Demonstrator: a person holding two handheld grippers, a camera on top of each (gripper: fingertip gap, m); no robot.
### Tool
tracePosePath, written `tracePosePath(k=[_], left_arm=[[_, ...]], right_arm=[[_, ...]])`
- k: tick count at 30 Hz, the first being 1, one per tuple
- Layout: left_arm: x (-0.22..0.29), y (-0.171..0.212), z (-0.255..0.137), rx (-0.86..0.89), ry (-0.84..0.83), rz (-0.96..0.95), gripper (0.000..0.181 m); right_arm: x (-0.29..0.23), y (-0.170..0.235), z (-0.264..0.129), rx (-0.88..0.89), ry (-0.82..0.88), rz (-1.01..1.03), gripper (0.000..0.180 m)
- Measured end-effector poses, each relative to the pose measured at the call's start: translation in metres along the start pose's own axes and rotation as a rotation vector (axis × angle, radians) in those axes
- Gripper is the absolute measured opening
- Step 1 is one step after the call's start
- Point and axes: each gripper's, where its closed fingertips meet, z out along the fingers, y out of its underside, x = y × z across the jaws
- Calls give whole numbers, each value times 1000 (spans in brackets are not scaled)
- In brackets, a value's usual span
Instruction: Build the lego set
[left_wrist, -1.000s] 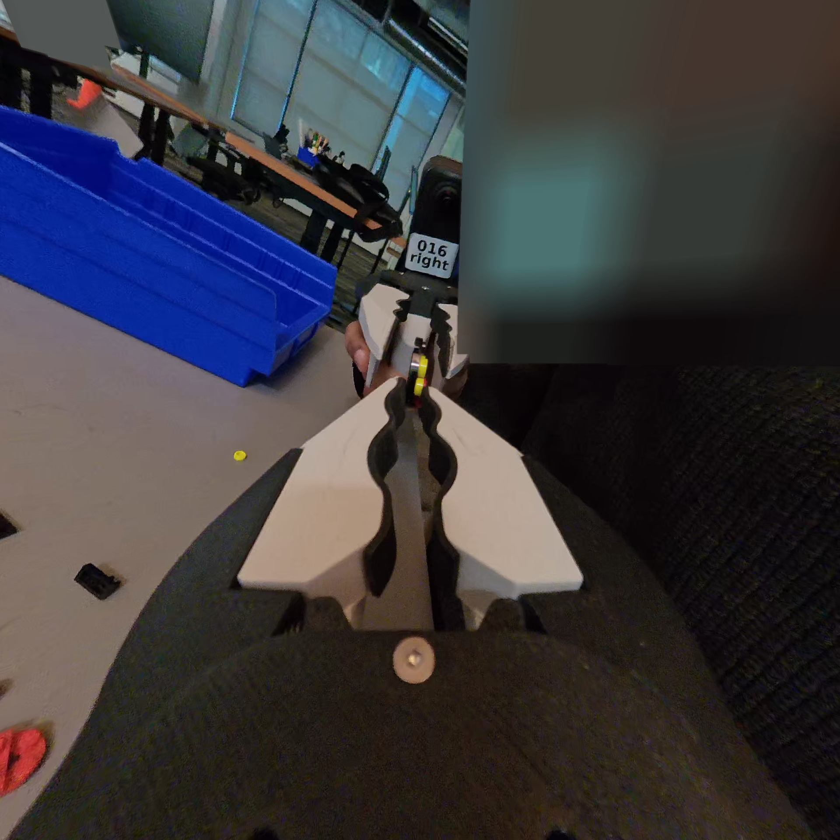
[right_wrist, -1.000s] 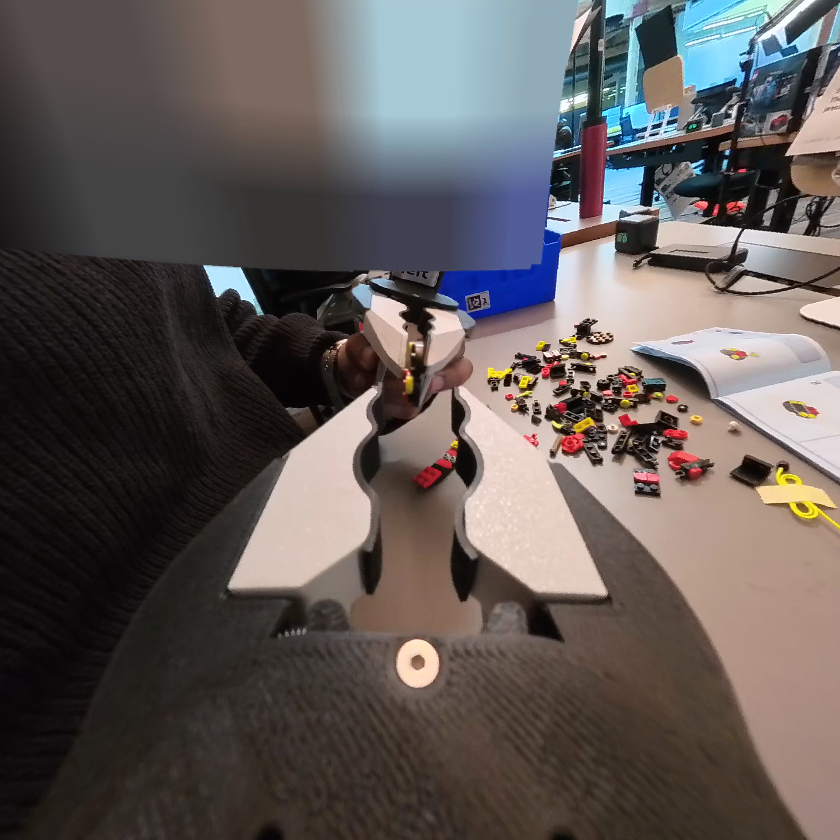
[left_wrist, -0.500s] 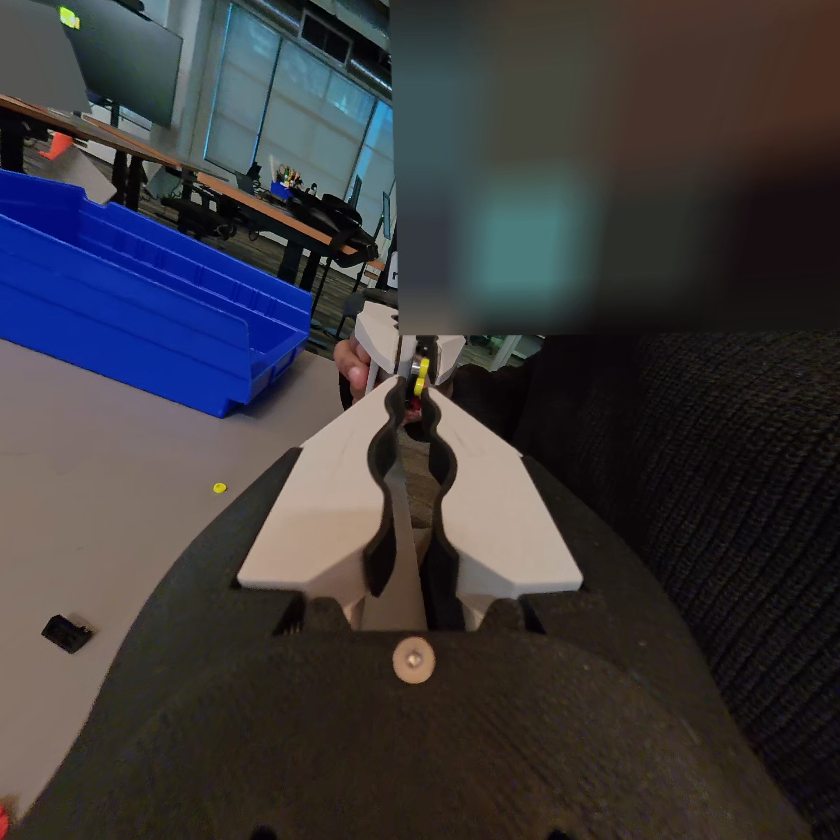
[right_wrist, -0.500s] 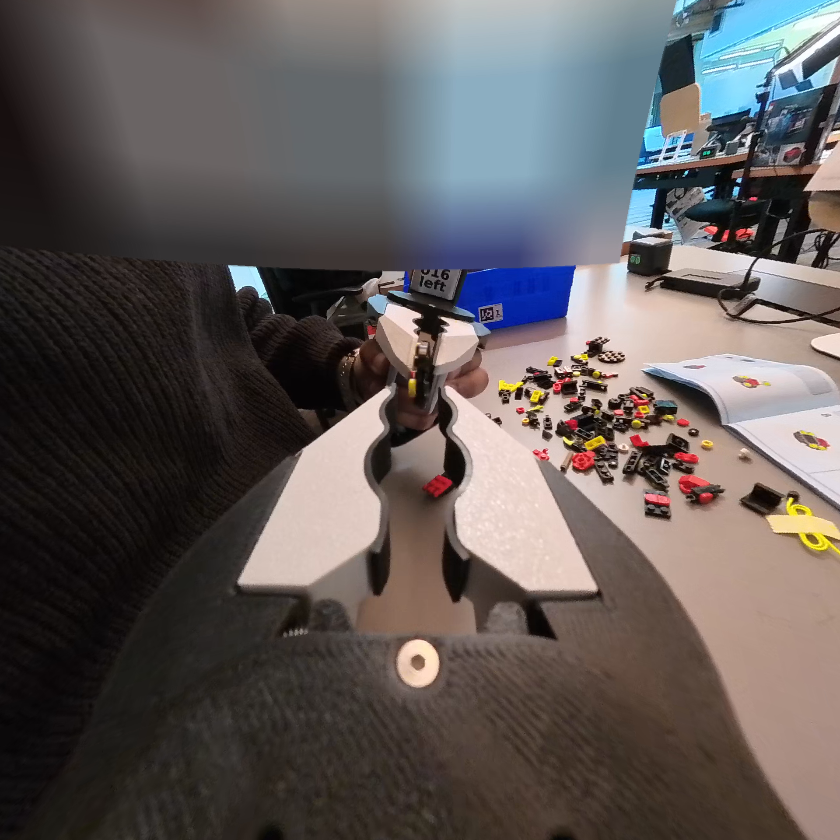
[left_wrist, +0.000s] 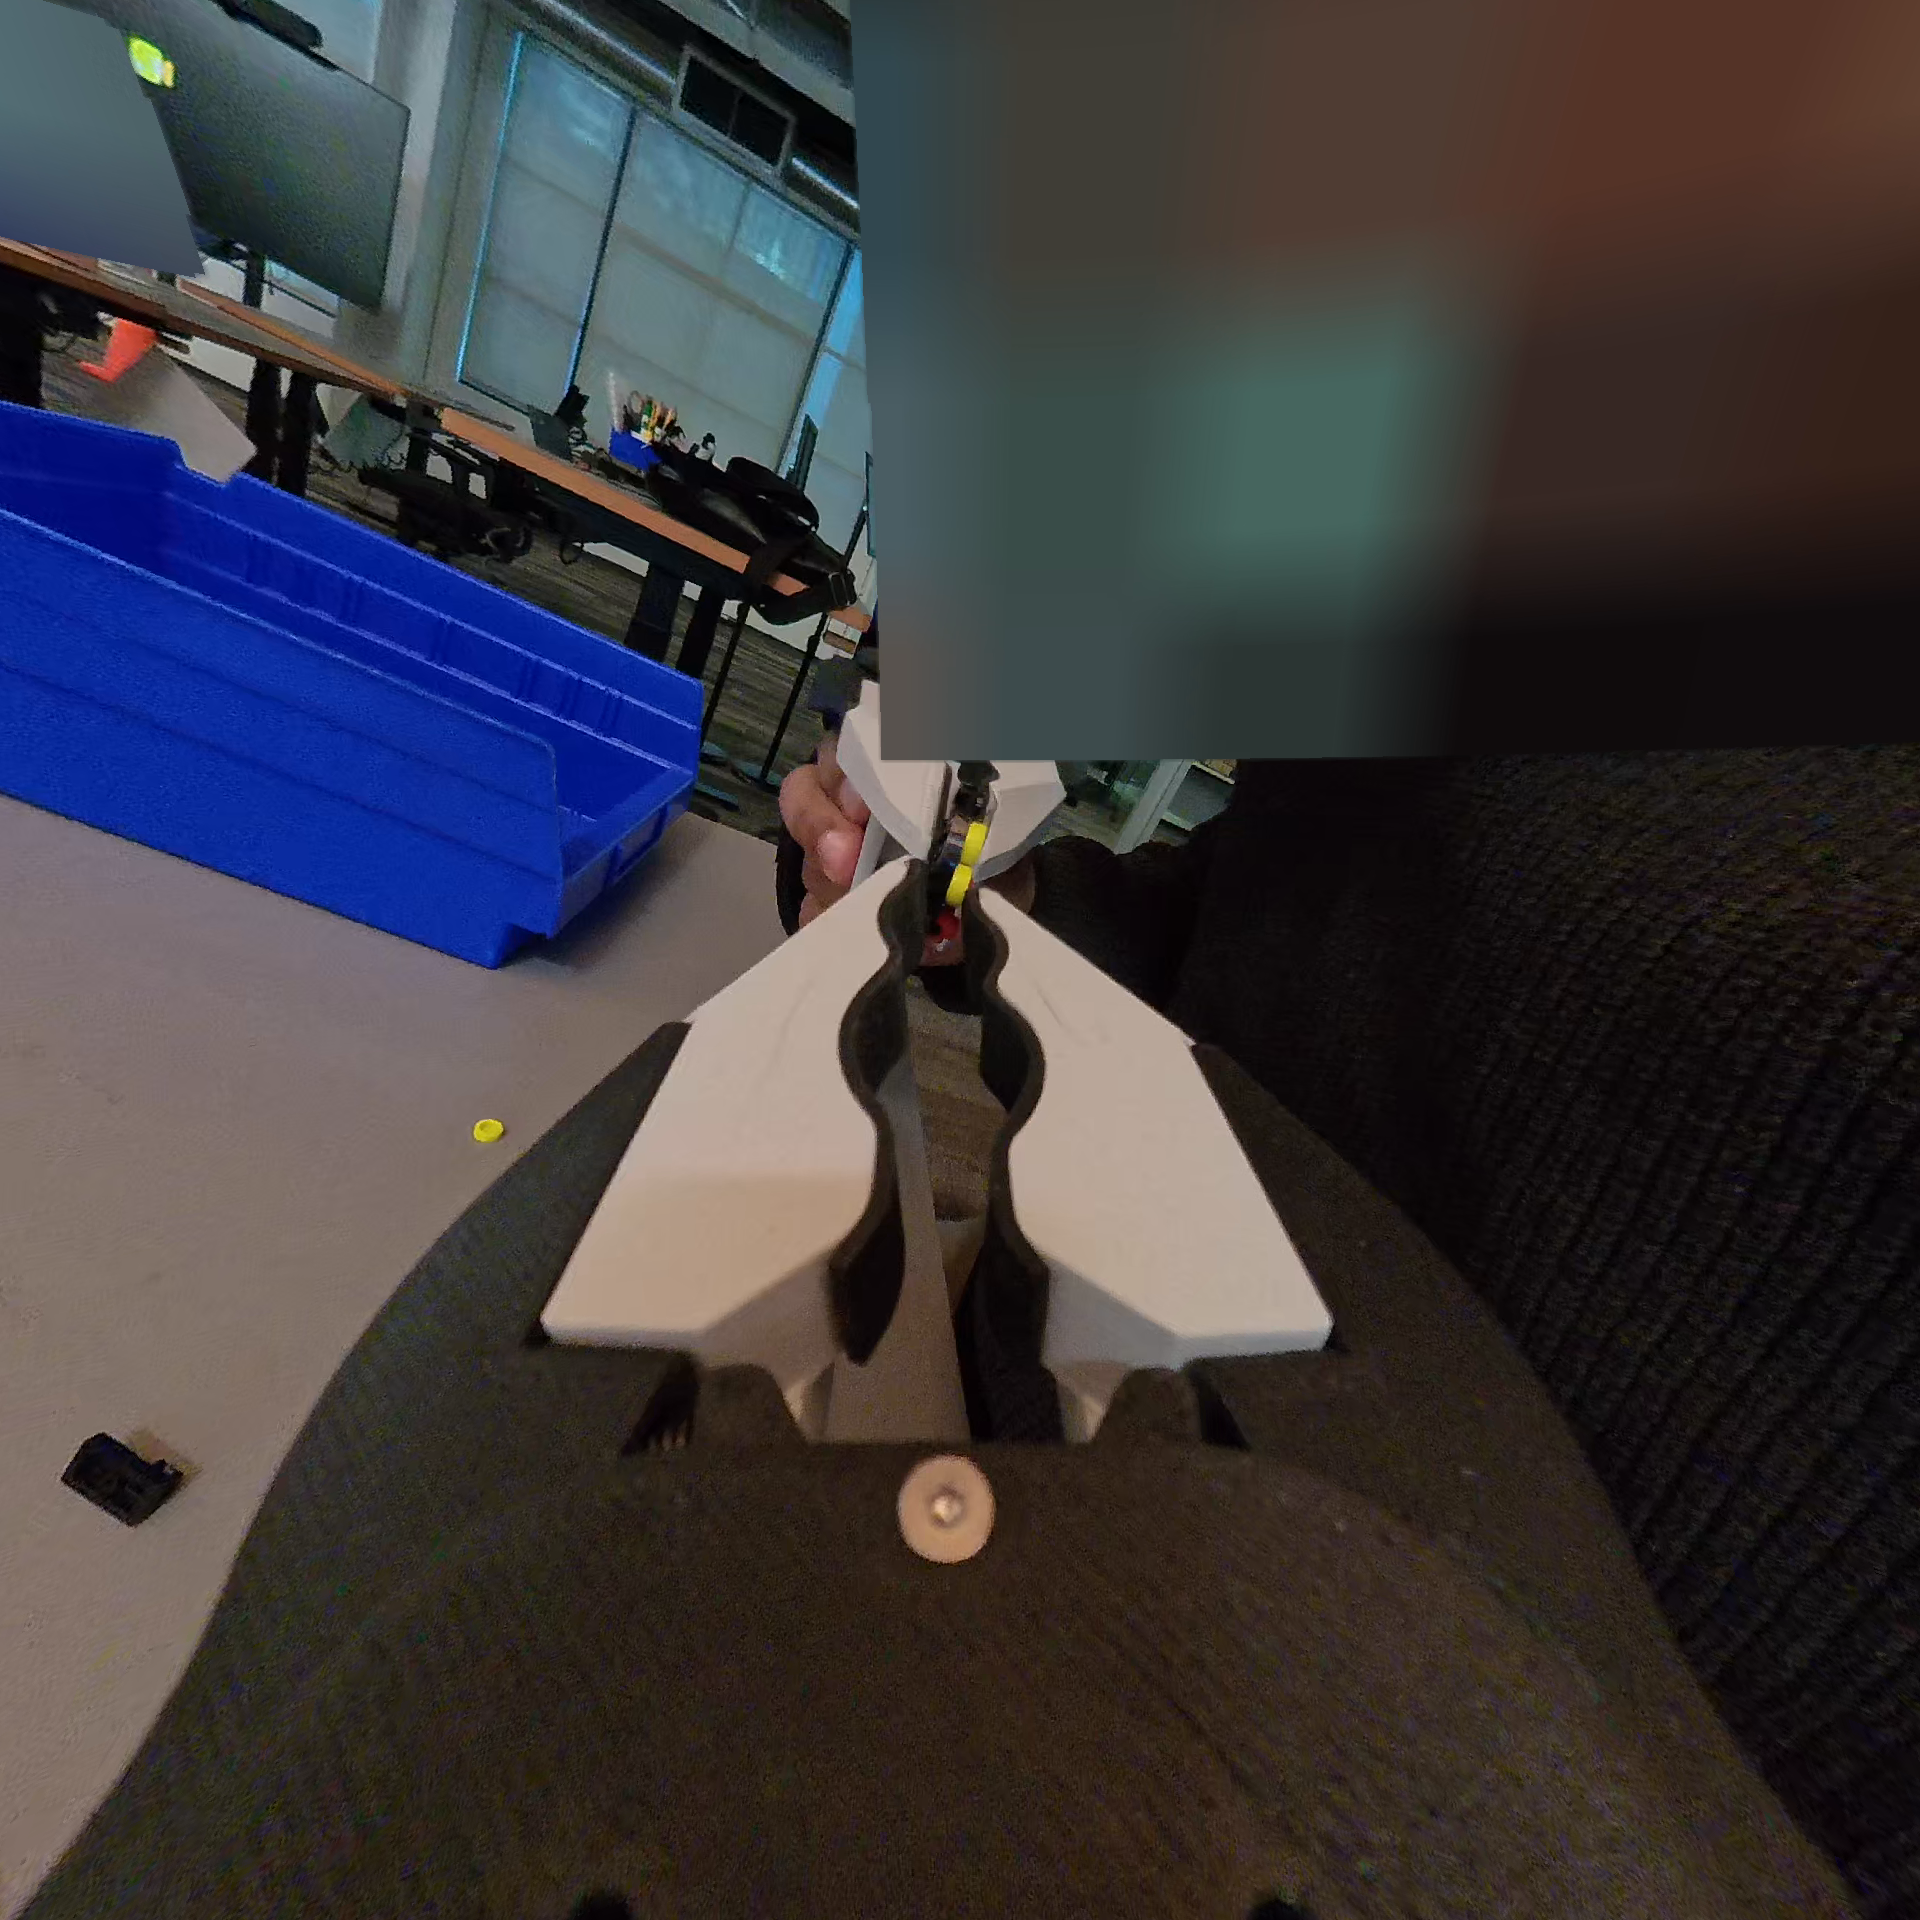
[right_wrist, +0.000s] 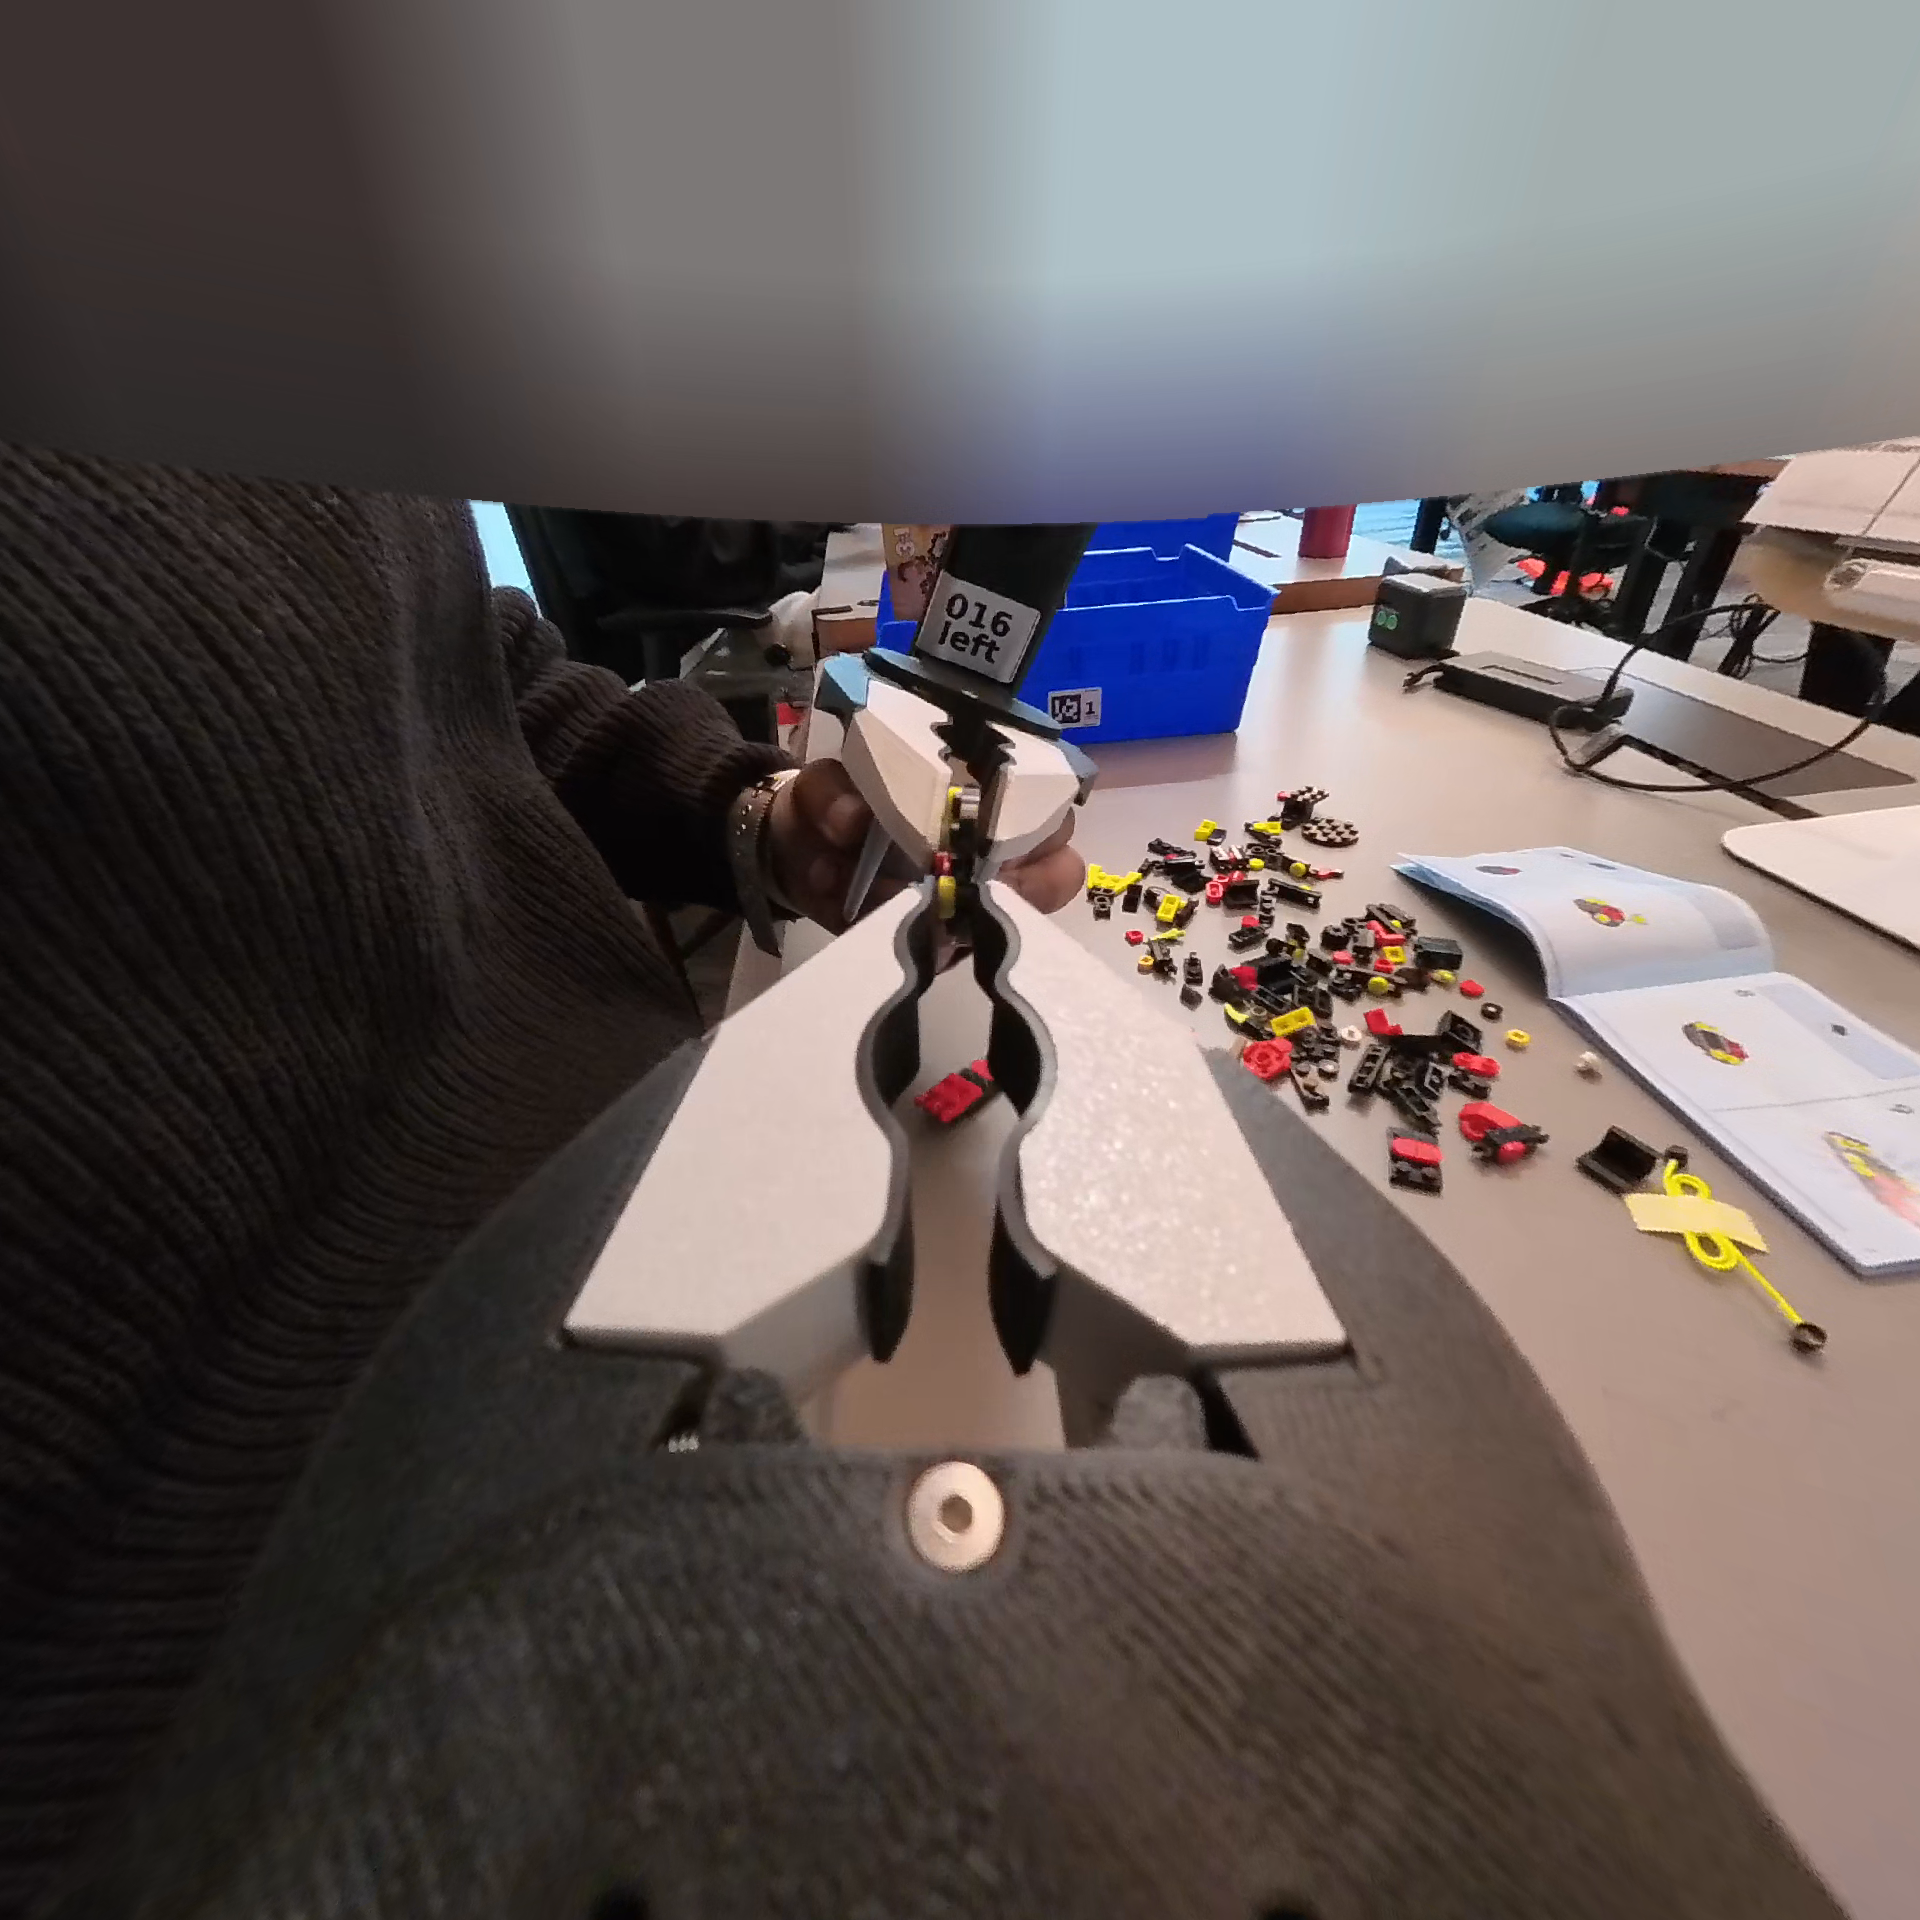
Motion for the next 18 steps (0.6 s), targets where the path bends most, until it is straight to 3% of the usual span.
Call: tracePosePath(k=[5,9,12,18], left_arm=[[-1,-1,-1,0,-8,-5,6],[-11,-1,-3,-8,-56,-21,26],[-25,-2,-9,-15,-127,-26,38],[-40,-9,-20,18,-179,-81,37]], right_arm=[[1,-2,0,35,-6,7,4],[9,5,0,26,-20,131,4],[25,42,7,-124,13,368,4],[23,125,10,-490,63,708,5]])
